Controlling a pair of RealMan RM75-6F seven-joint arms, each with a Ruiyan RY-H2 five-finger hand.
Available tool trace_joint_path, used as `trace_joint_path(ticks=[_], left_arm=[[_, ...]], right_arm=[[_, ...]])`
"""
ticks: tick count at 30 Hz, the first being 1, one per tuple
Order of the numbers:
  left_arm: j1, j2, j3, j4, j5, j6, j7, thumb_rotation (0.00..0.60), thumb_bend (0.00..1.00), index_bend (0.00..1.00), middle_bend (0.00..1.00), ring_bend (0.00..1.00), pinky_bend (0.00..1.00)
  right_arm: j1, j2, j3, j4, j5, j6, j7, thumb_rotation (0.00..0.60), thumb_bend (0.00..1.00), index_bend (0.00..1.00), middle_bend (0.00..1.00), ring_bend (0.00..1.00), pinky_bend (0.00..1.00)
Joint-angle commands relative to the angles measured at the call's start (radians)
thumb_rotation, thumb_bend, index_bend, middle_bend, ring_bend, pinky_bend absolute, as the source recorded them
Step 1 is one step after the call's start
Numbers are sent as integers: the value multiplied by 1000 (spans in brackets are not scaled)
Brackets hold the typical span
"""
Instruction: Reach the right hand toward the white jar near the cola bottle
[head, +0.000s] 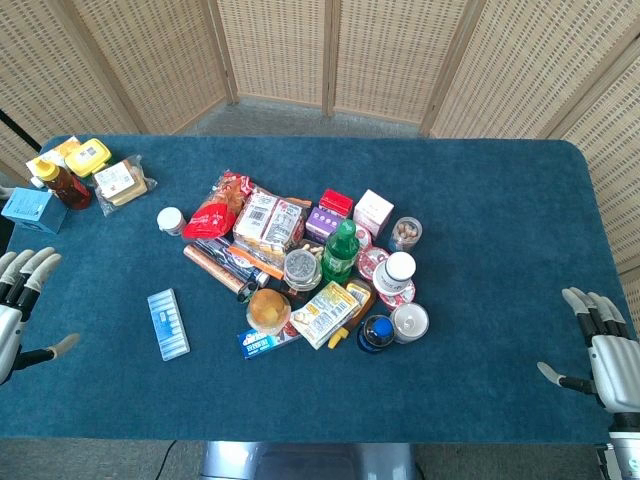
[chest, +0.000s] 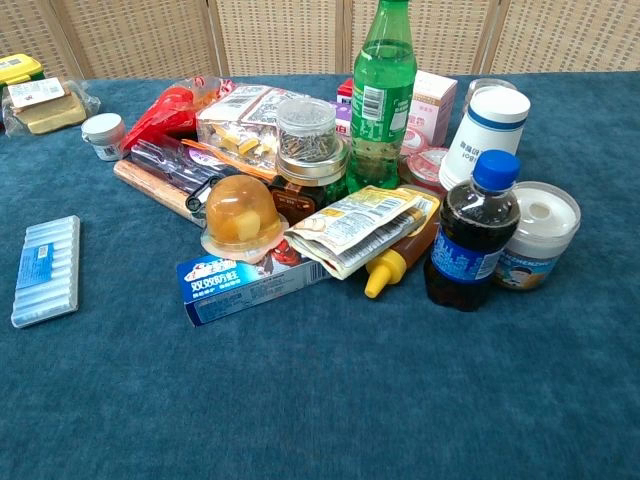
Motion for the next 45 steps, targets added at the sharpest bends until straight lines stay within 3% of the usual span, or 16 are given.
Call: trace_joint_path(ticks=[1,11,25,45], left_arm=[[-2,3,0,-2,-5,-2,-5,600,127,0,0,0,0],[12,22,-6,-14,-2,35,-31,600,128,0,0,0,0],[15,32,-12,-6,-29,36,-57,600,127,0,0,0,0],[19,32,-13,-3,-39,37,-58,600,127,0,0,0,0]], right_arm=[[-2,1,-1,0,-1,1,3,600,0,0,0,0,0],[36,-25,-13,4,-28,-67,64,600,0,0,0,0,0],[168,-175,25,41,-13,-215,79,600,0,0,0,0,0],[264,-344,32,163,-14,-289,151,600,0,0,0,0,0]])
